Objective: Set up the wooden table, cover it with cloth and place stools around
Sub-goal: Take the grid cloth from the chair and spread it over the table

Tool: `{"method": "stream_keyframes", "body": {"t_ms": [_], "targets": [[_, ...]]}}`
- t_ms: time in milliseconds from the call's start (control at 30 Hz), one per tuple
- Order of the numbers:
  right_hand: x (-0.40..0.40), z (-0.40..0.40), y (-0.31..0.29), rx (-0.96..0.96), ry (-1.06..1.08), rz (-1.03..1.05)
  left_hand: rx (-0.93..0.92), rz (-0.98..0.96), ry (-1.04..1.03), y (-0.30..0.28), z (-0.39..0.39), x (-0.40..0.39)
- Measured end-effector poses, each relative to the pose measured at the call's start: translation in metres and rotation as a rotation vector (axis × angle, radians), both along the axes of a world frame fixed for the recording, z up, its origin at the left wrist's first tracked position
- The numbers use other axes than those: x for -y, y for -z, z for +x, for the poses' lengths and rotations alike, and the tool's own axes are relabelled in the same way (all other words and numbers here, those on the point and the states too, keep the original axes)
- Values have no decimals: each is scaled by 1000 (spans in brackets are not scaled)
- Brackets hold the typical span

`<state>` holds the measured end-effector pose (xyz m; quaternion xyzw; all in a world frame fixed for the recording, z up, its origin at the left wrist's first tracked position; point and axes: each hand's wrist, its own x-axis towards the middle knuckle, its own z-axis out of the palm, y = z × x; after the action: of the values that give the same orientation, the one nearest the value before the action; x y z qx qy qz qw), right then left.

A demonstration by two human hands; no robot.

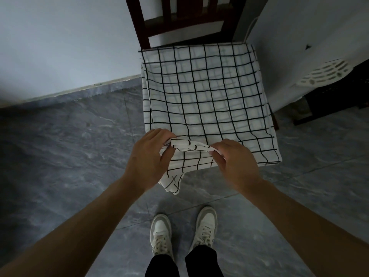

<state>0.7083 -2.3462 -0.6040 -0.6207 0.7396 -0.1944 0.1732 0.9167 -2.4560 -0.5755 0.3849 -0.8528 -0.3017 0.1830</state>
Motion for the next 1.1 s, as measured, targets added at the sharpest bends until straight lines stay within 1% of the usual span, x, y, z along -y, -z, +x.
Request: {"method": "stream_keyframes", "body": {"t_ms": [100,267,433,633,733,867,967,1100], "targets": [[6,-9,-19,25,6,8,-12,-13,12,-24,-9,5],[11,-26,-72,162,54,-12,-95,13,-19,-80,-27,15],[7,-47,-149,192,54,-45,-141,18,-3,-156,-48,15],[-21,-61,-264,195,118,-50,-216,82,-30,-264,-62,-6],[-44,-59,-330,130,130,-31,-241,83,8,-324,-67,-23],[-76,-54,-411,15,187,-25,-336,71,82,-394,-68,-42],[-102,-45,-461,-81,236,-47,-375,62,168,-432,-67,-56],[-136,-30,-510,-188,342,-68,-416,117,302,-468,-68,-69]]}}
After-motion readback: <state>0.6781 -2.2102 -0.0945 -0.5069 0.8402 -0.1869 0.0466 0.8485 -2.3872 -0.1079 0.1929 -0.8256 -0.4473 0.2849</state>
